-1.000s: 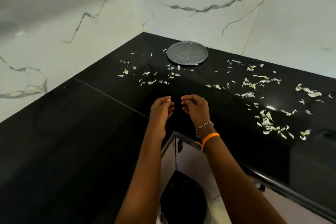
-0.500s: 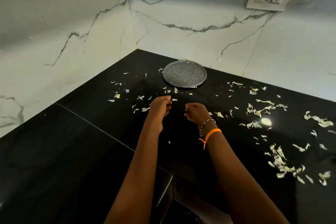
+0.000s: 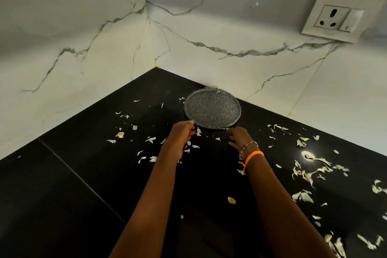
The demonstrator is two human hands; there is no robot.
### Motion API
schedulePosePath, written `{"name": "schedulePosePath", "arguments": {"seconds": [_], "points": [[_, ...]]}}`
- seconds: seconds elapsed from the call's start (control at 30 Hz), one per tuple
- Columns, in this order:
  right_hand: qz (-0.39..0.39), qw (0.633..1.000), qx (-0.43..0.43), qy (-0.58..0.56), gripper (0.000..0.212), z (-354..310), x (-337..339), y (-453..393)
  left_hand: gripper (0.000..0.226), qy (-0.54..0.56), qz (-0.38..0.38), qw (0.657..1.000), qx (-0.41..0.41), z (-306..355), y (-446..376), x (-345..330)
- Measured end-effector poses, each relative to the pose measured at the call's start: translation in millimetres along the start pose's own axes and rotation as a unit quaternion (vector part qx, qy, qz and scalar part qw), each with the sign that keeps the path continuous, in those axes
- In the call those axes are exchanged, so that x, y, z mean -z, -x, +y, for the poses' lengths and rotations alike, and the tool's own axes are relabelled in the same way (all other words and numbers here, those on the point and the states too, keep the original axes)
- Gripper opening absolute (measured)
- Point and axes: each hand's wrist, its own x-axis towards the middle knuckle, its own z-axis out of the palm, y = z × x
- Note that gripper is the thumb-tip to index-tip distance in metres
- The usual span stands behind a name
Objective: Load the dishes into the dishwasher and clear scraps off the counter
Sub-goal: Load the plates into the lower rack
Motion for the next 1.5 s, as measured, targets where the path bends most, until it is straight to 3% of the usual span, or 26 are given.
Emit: {"name": "schedulePosePath", "arguments": {"seconds": [0.03,0.23,0.3,0.4,0.47,0.57,0.73,0.9,0.97,1.07,1.13,1.23,1.3,1.4,1.5], "points": [[0.001,1.0,-0.006,0.005,0.009,0,0,-6,0.037,-0.015,0.003,1.0,0.005,0,-9,-1],[0.03,0.996,-0.017,0.078,0.027,32,1,-107,0.044,-0.082,0.003,0.996,0.017,-3,-70,-12],[0.041,0.995,-0.027,0.086,0.011,21,-2,-99,0.053,-0.069,-0.006,0.998,0.015,-4,-85,-16],[0.064,0.994,-0.046,0.071,0.024,-4,-7,-76,0.061,-0.017,0.03,0.999,0.024,-3,-105,-18],[0.08,0.991,-0.059,0.086,0.031,-3,-8,-82,0.048,0.023,0.061,0.997,0.043,-2,-112,-19],[0.081,0.992,-0.065,0.075,0.036,4,-11,-87,0.005,0.013,0.089,0.996,0.022,3,-115,-24],[0.057,0.997,-0.036,-0.031,0.069,17,-7,-82,0.019,-0.039,0.075,0.994,-0.066,18,-97,-32],[0.073,0.983,0.02,-0.167,0.019,15,5,-42,0.029,-0.102,0.062,0.98,-0.161,19,-37,-31],[0.068,0.952,0.01,-0.3,0.014,15,6,-23,0.026,-0.134,0.047,0.967,-0.214,17,-8,-30],[-0.022,0.807,-0.06,-0.587,0.016,17,1,23,0.012,-0.109,0.003,0.953,-0.283,12,39,-30],[-0.052,0.73,-0.098,-0.674,0.027,26,-1,44,0.011,-0.063,-0.031,0.954,-0.29,6,62,-27],[-0.099,0.652,-0.14,-0.738,0.035,43,-5,76,0.019,-0.058,-0.036,0.965,-0.252,-3,86,-18],[-0.119,0.644,-0.156,-0.74,0.035,52,-6,91,0.025,-0.062,-0.015,0.975,-0.214,-8,96,-9],[-0.126,0.661,-0.158,-0.723,0.036,64,-9,112,0.025,-0.029,0.003,0.984,-0.178,-16,114,5],[-0.177,0.661,-0.104,-0.722,0.011,75,-11,136,0.024,0.02,0.003,0.988,-0.15,-24,131,16]]}}
